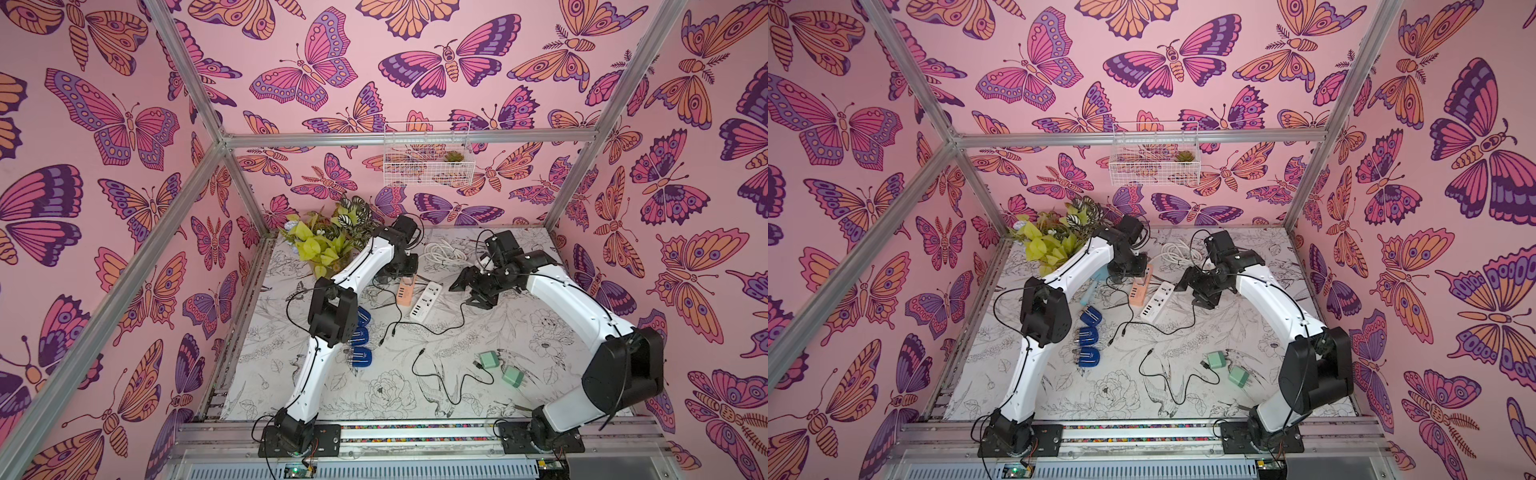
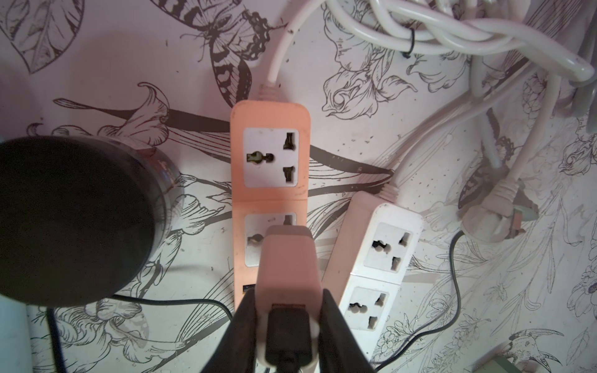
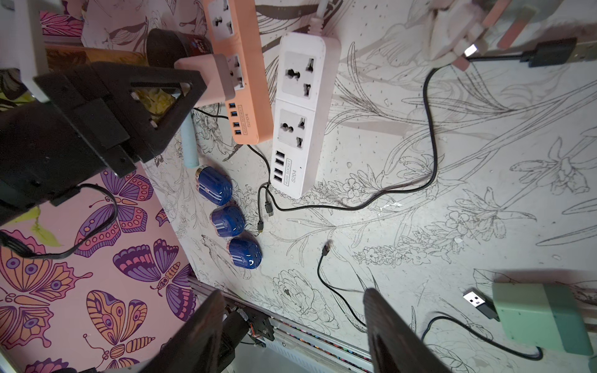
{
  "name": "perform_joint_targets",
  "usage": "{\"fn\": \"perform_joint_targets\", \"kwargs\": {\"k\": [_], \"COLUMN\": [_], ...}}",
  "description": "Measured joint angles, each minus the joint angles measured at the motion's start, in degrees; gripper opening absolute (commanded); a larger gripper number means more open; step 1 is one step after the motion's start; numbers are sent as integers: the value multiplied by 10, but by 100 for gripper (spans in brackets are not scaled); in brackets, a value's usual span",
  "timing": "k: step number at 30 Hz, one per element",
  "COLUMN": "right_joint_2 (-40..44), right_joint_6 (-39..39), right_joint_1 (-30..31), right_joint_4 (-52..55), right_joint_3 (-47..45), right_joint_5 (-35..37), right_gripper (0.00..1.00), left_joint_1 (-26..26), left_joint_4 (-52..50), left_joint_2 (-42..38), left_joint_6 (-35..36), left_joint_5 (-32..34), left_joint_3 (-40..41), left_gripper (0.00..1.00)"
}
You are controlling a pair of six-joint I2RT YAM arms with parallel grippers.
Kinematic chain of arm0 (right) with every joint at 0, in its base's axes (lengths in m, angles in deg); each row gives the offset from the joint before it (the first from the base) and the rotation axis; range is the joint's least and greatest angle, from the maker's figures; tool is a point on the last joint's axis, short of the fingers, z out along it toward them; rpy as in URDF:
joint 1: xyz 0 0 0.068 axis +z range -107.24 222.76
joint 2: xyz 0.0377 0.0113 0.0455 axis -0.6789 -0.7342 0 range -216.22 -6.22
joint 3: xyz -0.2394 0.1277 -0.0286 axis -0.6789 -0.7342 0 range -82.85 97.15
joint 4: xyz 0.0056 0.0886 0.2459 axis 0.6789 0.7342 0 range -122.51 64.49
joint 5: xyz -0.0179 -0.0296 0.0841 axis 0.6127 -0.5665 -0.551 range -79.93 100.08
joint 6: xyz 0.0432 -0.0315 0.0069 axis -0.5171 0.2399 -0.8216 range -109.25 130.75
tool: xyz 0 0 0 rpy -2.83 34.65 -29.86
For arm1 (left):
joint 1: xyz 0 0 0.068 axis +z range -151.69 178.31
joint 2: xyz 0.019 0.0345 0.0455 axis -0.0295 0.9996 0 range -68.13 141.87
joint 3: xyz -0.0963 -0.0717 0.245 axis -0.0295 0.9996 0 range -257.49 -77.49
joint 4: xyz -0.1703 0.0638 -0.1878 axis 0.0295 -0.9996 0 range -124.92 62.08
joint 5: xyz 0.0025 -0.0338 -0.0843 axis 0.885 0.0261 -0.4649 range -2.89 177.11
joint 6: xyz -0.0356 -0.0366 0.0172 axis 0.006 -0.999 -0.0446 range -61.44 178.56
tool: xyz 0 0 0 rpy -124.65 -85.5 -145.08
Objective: Charge the electric shaver
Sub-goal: Insert the plug into the socket.
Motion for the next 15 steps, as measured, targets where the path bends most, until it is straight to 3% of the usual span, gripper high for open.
{"fn": "perform_joint_targets", "kwargs": {"k": [15], "right_joint_2": [0], "right_joint_6": [-3], "right_joint_1": [0], "right_joint_4": [-1], "right_joint_3": [-12], "right_joint_5": [-11], "right_gripper": [69], "left_joint_1": [-10], "left_joint_4": [-25], "left_joint_2": [48], "left_joint_6": [7], "left_joint_5": [34], "left_joint_3": [-59], "left_gripper": [0]}}
